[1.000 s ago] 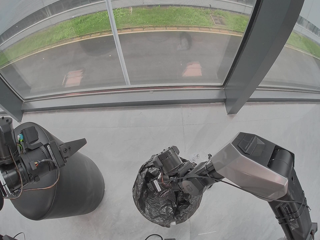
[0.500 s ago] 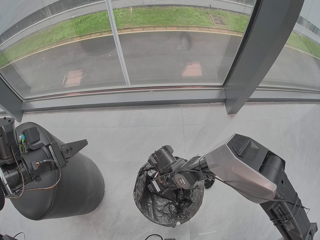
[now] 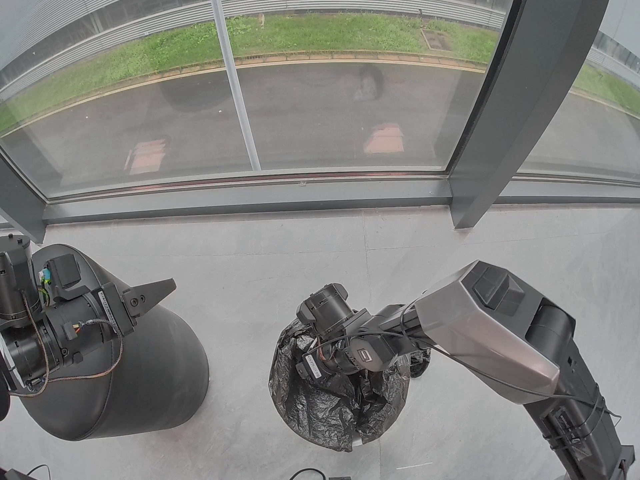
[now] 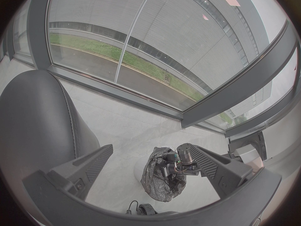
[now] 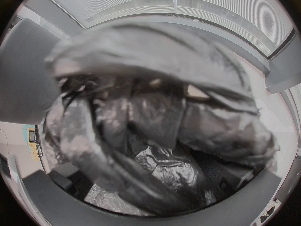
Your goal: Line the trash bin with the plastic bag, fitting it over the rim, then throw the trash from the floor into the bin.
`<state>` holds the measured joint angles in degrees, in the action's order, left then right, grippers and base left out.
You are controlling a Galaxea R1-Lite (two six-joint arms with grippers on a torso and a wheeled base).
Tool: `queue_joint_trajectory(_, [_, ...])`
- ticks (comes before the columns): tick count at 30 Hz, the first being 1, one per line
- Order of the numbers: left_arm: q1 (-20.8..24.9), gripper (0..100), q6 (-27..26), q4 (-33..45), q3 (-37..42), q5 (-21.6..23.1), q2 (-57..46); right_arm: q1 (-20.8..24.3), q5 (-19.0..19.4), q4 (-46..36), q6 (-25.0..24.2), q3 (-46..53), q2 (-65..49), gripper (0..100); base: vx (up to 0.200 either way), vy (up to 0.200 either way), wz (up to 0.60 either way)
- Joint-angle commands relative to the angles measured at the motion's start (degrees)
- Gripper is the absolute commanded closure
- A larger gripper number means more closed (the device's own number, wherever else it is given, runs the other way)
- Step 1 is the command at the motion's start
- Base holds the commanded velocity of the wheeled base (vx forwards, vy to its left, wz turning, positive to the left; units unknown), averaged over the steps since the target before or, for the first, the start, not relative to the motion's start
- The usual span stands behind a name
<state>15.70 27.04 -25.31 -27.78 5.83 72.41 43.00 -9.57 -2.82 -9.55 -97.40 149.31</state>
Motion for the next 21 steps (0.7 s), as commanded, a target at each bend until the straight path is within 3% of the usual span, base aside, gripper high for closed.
queue_joint_trajectory(1, [-0.3,0,0.0,0.0,-0.1,0.1,0.1,1.8,0.0,0.4,-1.5,8.3,-9.0,0,0.0,0.0,0.0])
queue_joint_trajectory(11, [-0.3,0,0.2,0.0,-0.1,0.0,-0.5,5.8,-0.8,0.5,-6.0,19.8,-21.1,0,0.0,0.0,0.0])
queue_joint_trajectory(16, [-0.3,0,0.2,0.0,-0.2,0.0,-0.5,5.7,-3.2,0.8,-6.9,20.1,-25.1,0,0.0,0.0,0.0])
queue_joint_trajectory(21, [-0.3,0,0.2,0.0,-0.2,0.0,-0.6,5.6,-3.2,2.2,-6.9,18.6,-24.4,0,0.0,0.0,0.0])
